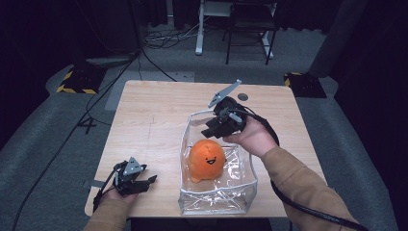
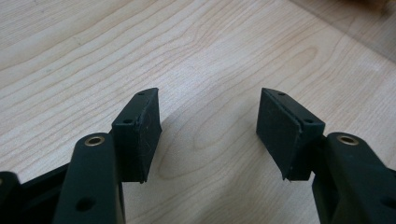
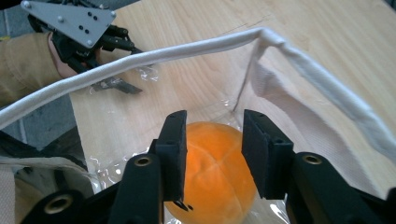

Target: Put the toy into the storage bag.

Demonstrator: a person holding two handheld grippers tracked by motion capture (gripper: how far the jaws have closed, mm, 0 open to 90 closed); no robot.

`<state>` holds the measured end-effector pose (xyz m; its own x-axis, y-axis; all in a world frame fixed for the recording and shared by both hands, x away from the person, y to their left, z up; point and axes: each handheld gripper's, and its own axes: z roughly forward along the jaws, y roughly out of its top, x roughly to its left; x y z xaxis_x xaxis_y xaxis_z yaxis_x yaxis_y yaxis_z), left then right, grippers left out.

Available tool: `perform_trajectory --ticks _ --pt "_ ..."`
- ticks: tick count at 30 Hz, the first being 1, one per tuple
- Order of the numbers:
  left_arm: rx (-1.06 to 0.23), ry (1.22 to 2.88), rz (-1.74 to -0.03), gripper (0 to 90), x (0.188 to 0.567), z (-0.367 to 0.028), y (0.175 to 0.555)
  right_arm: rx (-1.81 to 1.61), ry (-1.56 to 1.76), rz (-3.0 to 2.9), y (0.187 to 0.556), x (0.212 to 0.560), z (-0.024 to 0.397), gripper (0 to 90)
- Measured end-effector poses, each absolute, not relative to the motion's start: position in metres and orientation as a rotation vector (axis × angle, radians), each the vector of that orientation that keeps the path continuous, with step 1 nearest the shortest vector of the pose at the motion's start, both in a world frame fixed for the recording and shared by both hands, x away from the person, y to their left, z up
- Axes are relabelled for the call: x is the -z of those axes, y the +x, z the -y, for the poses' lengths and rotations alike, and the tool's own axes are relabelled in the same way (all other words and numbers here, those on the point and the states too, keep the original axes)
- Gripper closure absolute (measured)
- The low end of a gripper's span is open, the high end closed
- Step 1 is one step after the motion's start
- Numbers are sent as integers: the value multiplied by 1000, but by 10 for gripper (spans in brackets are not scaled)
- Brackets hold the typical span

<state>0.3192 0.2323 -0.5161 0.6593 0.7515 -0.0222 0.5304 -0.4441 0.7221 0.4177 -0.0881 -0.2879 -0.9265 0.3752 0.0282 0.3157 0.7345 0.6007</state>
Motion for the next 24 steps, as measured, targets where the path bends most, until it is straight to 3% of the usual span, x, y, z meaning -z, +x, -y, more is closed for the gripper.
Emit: perform_trajectory --ticks 13,24 --pt "-389 2153 -985 399 516 -232 320 -996 658 -2733 414 267 135 544" --pt "-389 2154 -984 397 516 -232 320 -1040 750 -2653 415 256 176 449"
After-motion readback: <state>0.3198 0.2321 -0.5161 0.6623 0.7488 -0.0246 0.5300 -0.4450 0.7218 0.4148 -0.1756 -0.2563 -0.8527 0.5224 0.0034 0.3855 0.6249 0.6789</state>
